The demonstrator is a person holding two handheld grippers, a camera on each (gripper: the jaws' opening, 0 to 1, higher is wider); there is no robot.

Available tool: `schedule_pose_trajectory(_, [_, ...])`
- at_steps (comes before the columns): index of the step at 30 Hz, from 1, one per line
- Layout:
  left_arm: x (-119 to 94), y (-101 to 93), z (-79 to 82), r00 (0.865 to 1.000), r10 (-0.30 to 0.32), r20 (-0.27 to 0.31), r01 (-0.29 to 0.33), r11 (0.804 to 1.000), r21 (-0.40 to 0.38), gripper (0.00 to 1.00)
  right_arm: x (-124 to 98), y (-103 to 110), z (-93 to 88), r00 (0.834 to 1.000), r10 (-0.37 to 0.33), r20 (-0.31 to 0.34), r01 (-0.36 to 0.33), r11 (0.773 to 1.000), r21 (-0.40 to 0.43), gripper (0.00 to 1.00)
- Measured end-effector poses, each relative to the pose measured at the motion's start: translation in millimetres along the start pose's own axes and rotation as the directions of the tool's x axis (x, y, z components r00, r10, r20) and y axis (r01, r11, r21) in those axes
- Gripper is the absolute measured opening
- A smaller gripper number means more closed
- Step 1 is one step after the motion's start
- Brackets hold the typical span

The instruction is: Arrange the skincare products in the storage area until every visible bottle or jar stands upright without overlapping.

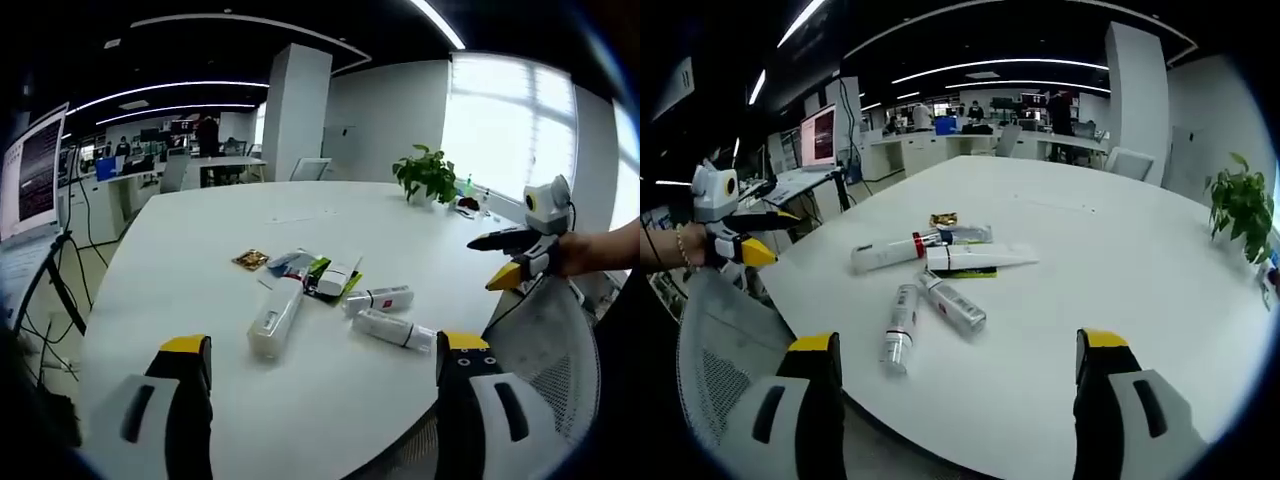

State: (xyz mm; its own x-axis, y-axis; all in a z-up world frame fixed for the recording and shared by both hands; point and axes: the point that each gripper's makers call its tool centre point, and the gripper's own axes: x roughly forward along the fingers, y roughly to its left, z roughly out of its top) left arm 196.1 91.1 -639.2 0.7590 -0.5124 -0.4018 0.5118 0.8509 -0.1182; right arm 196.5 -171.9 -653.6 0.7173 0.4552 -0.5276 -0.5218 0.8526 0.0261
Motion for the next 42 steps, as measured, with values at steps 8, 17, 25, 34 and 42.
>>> schedule_pose_trajectory(8, [6.7,-4.7,-0.4,1.000,-0.014,-0.025,0.015,1.000,0.020,0.93,-3.7,-7.2,-5.2,1.000,0.009,0.001,-0.009,1.000,0.001,0.96])
schedule_pose_trajectory(17, [17.5,0.5,-2.9,0.995,-0.018,-0.101,0.021,0.999,0.034,0.99,-2.4,-7.8,-3.1,1.000,0.005,0.023,-0.005,1.000,0.015,0.93])
schedule_pose_trajectory(25, [35.1,7.5,-2.2,0.980,-0.011,-0.198,0.036,0.992,0.124,0.96,-0.7,-8.4,-1.5,0.999,-0.011,0.032,0.011,1.000,0.015,0.93])
schedule_pose_trajectory(34, [61.5,19.1,-4.6,0.948,-0.026,-0.318,0.071,0.989,0.129,0.90,1.0,-15.0,-1.2,0.999,-0.021,0.038,0.019,0.999,0.043,0.92])
schedule_pose_trajectory(42, [91.7,23.1,-9.6,0.910,-0.038,-0.414,0.124,0.975,0.183,0.87,3.3,-17.2,-2.6,0.999,-0.025,0.036,0.023,0.998,0.060,0.91])
